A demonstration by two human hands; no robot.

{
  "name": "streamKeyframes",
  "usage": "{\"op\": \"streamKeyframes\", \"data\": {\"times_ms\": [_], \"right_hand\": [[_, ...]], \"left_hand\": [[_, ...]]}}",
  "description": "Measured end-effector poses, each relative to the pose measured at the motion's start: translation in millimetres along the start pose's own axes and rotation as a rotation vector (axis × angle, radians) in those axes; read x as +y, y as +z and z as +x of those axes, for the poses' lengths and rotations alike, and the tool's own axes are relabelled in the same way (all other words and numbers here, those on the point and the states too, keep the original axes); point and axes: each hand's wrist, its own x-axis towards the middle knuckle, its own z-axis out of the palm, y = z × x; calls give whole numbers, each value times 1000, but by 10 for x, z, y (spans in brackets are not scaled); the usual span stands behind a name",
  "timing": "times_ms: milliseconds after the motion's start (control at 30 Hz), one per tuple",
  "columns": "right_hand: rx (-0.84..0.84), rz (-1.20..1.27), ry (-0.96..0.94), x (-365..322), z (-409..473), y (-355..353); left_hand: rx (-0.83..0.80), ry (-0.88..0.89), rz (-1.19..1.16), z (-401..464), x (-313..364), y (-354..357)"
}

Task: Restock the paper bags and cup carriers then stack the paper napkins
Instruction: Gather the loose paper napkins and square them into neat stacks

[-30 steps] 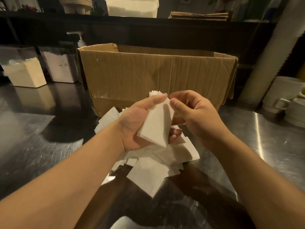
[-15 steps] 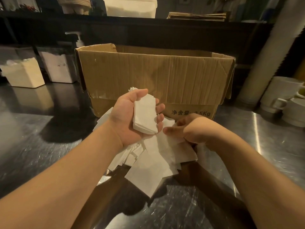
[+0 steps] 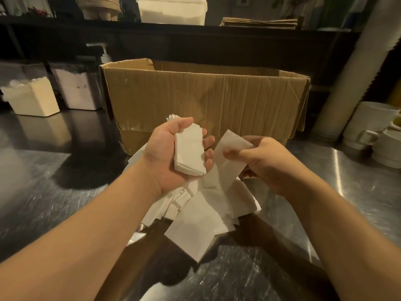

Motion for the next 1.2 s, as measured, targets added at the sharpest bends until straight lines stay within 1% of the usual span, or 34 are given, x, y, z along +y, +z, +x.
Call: {"op": "streamKeyframes", "data": {"times_ms": [67, 200, 233, 267, 333, 400, 500, 567, 600, 633, 700, 767, 800, 967, 1200], "right_hand": [[-58, 101, -15, -32, -1, -62], [-305, 341, -89, -135, -80, -160], [-324, 365, -115, -148, -96, -162], [-307, 362, -141, -146, -100, -147], [-203, 273, -188, -124, -97, -79], [-54, 81, -231, -95, -99, 17], [121, -216, -298, -63, -80, 131], [228, -303, -378, -49, -87, 169], [255, -323, -449, -45, -93, 178], [240, -355, -516, -39, -104, 171], [91, -494, -581, -39, -145, 150], [-61, -647, -574, -29, -159, 126], [-88, -688, -574, -37, -167, 120], [-5, -656, -661, -25, -151, 149], [-18, -643, -690, -2, -85, 140]], "left_hand": [[-4, 11, 3, 4, 5, 2], [-11, 33, 34, 29, 26, -1], [-21, 20, 55, 33, 26, -1], [-45, -11, 79, 28, 16, 2], [-114, -93, 108, 12, -25, 8], [-145, -129, 122, -4, -66, 30], [-106, -125, 105, -4, -103, 51], [-73, -102, 102, 7, -107, 49], [-68, -96, 92, 6, -99, 51], [-70, -90, 84, 11, -91, 45], [-78, -86, 81, 23, -70, 21], [-77, -87, 55, 49, -53, -12], [-72, -84, 37, 55, -49, -21], [-58, -79, 51, 69, -35, -26], [-64, -97, 16, 71, -29, -39]]}}
